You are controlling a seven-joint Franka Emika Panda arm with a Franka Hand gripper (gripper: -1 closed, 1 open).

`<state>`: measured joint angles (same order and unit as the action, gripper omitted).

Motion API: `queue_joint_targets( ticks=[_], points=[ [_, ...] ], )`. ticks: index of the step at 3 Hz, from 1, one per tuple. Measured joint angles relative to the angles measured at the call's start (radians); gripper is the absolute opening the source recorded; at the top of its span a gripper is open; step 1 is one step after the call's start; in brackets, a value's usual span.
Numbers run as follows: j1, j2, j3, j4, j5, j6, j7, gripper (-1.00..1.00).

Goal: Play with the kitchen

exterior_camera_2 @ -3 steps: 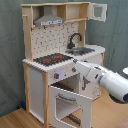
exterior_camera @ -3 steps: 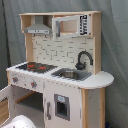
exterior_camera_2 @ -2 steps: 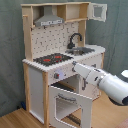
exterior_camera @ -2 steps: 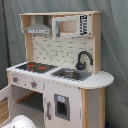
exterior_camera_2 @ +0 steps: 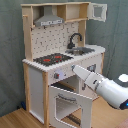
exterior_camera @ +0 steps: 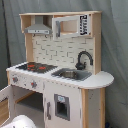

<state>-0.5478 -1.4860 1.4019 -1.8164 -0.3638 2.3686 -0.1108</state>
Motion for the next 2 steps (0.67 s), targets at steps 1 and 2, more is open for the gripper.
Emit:
queue_joint_targets(
  ticks=[1, 2],
  points=[
    [-0.018, 0.0, 0.015, 0.021, 0.0, 0.0, 0.105, 1.0],
    [-0.038, 0.0, 0.03, 0.045, 0.0, 0.0, 0.202, 1.0]
  ],
)
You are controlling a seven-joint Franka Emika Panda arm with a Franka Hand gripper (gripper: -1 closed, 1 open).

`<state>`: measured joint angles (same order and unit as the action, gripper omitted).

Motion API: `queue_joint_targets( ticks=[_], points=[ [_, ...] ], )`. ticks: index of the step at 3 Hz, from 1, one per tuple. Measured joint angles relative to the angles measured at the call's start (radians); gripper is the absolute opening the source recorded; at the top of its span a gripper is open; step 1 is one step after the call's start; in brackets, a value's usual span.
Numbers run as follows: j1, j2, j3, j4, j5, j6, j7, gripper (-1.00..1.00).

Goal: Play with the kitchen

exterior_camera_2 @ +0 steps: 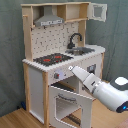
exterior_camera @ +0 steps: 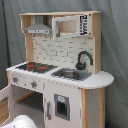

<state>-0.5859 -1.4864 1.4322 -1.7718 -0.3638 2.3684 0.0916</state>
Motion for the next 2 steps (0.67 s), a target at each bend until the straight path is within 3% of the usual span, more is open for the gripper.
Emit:
queue_joint_targets(
  ticks=[2],
  points=[
    [-0.043, 0.0, 0.039, 0.06, 0.0, 0.0, 0.19, 1.0]
  ],
)
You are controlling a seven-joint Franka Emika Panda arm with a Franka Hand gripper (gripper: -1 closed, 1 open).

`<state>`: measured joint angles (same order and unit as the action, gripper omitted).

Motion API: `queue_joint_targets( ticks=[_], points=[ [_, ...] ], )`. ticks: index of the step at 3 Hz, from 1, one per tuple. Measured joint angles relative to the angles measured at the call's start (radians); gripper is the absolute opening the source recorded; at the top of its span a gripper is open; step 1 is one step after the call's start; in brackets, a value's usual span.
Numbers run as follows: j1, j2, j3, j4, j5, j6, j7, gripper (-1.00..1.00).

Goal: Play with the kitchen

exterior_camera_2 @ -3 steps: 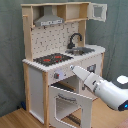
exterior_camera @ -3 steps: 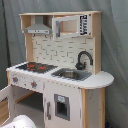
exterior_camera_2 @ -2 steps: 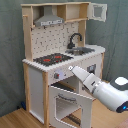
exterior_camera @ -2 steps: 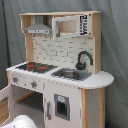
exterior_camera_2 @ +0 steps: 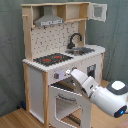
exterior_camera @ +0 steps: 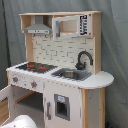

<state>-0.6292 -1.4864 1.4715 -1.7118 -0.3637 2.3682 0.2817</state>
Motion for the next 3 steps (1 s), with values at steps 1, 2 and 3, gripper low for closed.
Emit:
queue_joint_targets(
  ticks=[1, 2, 3],
  points=[
    [-0.02, 0.0, 0.027, 0.029, 0.0, 0.0, 0.09, 1.0],
    [-0.038, 0.0, 0.06, 0.057, 0.0, -0.001, 0.181, 1.0],
    [-0.057, 0.0, 0.109, 0.086, 0.003, -0.001, 0.288, 1.0]
  ],
)
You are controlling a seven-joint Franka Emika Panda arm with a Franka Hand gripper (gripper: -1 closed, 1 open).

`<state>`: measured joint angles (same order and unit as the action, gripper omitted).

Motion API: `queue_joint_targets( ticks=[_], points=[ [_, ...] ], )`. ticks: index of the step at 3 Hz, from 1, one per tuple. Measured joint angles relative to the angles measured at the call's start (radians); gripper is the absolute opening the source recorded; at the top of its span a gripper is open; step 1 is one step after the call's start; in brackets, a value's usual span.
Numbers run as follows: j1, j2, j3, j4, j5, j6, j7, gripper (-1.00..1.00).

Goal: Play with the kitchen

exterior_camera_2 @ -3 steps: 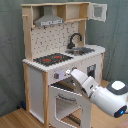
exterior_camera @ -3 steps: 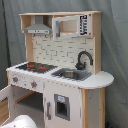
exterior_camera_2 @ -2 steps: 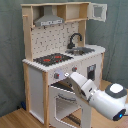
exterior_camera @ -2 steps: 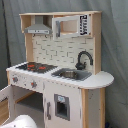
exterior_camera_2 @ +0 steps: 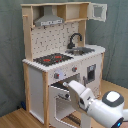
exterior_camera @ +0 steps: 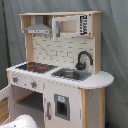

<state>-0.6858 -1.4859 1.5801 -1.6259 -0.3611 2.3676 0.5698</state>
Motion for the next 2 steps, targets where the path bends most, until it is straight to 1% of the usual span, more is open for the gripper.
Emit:
queue_joint_targets(
  ticks=[2],
  points=[
    [-0.021, 0.001, 0.107, 0.036, 0.004, 0.0, 0.209, 1.0]
  ],
)
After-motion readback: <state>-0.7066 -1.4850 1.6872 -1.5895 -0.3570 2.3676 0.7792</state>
